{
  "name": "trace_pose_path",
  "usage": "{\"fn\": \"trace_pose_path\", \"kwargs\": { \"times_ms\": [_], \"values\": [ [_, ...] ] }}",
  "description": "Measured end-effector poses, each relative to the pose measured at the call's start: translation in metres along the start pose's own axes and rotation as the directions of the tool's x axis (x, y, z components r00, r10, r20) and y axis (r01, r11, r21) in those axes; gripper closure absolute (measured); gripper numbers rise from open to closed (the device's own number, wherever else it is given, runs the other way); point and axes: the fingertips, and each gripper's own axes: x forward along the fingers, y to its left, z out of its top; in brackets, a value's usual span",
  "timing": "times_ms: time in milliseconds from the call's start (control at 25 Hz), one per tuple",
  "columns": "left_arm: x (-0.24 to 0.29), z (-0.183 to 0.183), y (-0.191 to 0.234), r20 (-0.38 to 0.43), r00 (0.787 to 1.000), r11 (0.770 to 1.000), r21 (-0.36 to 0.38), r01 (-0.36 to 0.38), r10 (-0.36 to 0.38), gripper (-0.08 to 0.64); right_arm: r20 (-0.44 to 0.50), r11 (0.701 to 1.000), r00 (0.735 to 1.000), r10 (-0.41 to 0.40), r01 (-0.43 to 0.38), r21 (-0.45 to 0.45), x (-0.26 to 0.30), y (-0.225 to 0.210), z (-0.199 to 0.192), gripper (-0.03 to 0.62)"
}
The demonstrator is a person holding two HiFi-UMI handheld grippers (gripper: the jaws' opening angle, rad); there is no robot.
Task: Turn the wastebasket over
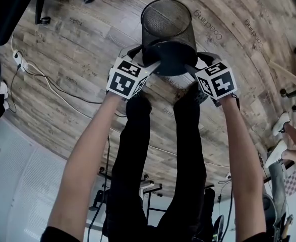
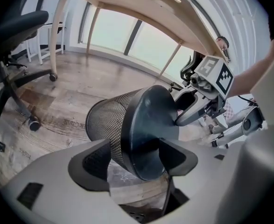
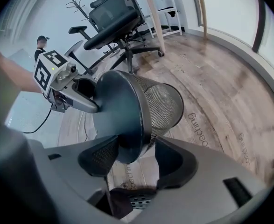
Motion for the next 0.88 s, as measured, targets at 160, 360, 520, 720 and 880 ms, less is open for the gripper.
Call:
{"fn": "trace_pose_path", "kwargs": {
  "times_ms": [160,360,520,720,880],
  "values": [
    [-0.001,-0.014,-0.008,-0.017,1.000,1.000,-0.021,0.007,-0.007,0.221,-0.011,0.999,1.000,0.029,-0.029,0.017,0.002,0.013,-0.012,0.319],
    [-0.003,-0.032,-0.023,-0.023,0.998,0.996,-0.073,0.049,-0.050,0.209,-0.016,0.995,0.997,0.079,-0.078,0.057,0.006,0.030,-0.030,0.281],
    [-0.004,-0.048,-0.040,-0.028,0.994,0.989,-0.105,0.102,-0.106,0.194,-0.034,0.989,0.992,0.121,-0.117,0.085,0.008,0.042,-0.049,0.270],
    [-0.003,-0.074,-0.054,-0.053,0.989,0.983,-0.127,0.134,-0.141,0.178,-0.056,0.987,0.988,0.141,-0.136,0.086,0.014,0.056,-0.068,0.258],
    [0.001,-0.092,-0.058,-0.061,0.987,0.976,-0.171,0.136,-0.148,0.175,-0.062,0.983,0.986,0.155,-0.148,0.109,0.022,0.065,-0.081,0.258]
  ]
}}
